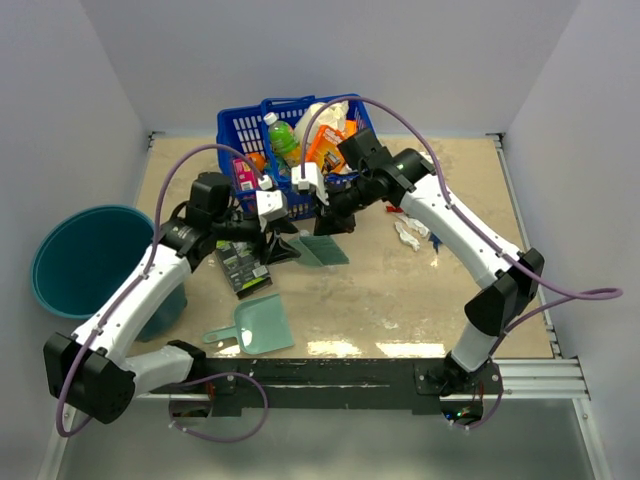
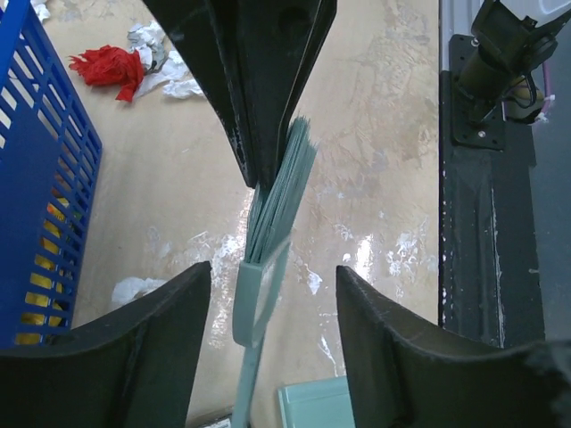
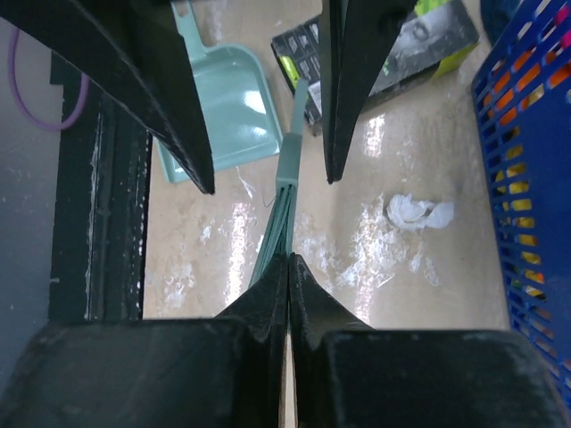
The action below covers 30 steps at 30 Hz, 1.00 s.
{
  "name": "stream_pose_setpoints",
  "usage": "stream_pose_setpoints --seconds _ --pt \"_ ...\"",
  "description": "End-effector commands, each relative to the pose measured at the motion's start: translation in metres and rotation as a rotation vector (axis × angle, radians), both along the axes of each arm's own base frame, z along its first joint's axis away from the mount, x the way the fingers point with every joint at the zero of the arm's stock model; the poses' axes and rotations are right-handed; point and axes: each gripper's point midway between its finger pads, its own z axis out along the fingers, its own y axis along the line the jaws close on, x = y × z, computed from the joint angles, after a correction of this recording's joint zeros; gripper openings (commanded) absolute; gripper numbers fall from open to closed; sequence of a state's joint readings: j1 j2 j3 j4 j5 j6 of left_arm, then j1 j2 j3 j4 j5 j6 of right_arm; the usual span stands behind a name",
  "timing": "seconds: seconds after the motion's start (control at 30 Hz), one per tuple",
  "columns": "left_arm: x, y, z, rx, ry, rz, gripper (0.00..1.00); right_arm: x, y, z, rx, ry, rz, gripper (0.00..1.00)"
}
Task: Sweep away the paper scraps from the table
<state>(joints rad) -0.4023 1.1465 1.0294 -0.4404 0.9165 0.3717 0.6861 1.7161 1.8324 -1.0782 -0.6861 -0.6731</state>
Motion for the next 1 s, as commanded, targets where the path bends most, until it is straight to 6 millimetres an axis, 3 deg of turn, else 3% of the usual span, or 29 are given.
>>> stream_pose_setpoints --seconds 0.0,0.13,0.4,0.5,0.53,0.57,0.63,0.67,0.7,0.73,0.77,0.8,0.93,0.97 --pt "0.006 -0.008 0.023 -0.05 -0.047 -0.025 0.59 -0.001 0.012 0.045 0.124 -0.038 0.009 0.0" --pt "0.007 -0.009 0.02 -0.045 -0.026 -0.026 0.5 0.0 0.017 0.05 0.147 -0.025 0.001 0.0" --pt "0.017 -0.019 0.029 -0.077 0.046 -0.03 0.18 -0.001 0.017 0.041 0.145 0.021 -0.026 0.0" --pt "0.017 -0.022 0.026 -0.089 0.078 -0.035 0.06 0.014 0.011 0.049 0.172 0.03 -0.09 0.0" --pt "0.017 -0.023 0.027 -0.099 0.112 -0.023 0.02 0.024 0.01 0.057 0.198 0.016 -0.117 0.07" --pt "0.02 -0.023 0.031 -0.115 0.106 -0.01 0.0 0.033 0.006 0.062 0.219 0.048 -0.173 0.29" --pt "0.028 -0.021 0.041 -0.153 0.172 0.067 0.0 0.072 -0.016 0.081 0.316 0.038 -0.3 0.44" --pt "0.04 -0.018 0.058 -0.196 0.14 0.13 0.0 0.08 -0.024 0.09 0.377 0.141 -0.388 0.55" --pt "0.048 -0.014 0.07 -0.232 0.133 0.178 0.0 0.092 -0.047 0.108 0.468 0.193 -0.425 0.62" --pt "0.051 -0.013 0.085 -0.29 0.179 0.221 0.0 0.104 -0.049 0.118 0.583 0.321 -0.484 0.64" --pt "0.059 -0.011 0.113 -0.367 0.1 0.229 0.0 0.109 -0.057 0.122 0.632 0.371 -0.499 0.66" --pt "0.062 -0.01 0.128 -0.408 0.089 0.243 0.0 0.115 -0.066 0.124 0.663 0.401 -0.522 0.72" --pt "0.085 -0.004 0.195 -0.595 0.114 0.318 0.0 0.113 -0.062 0.118 0.661 0.409 -0.49 0.73" --pt "0.096 -0.001 0.197 -0.607 0.133 0.336 0.0 0.111 -0.06 0.119 0.662 0.407 -0.483 0.74"
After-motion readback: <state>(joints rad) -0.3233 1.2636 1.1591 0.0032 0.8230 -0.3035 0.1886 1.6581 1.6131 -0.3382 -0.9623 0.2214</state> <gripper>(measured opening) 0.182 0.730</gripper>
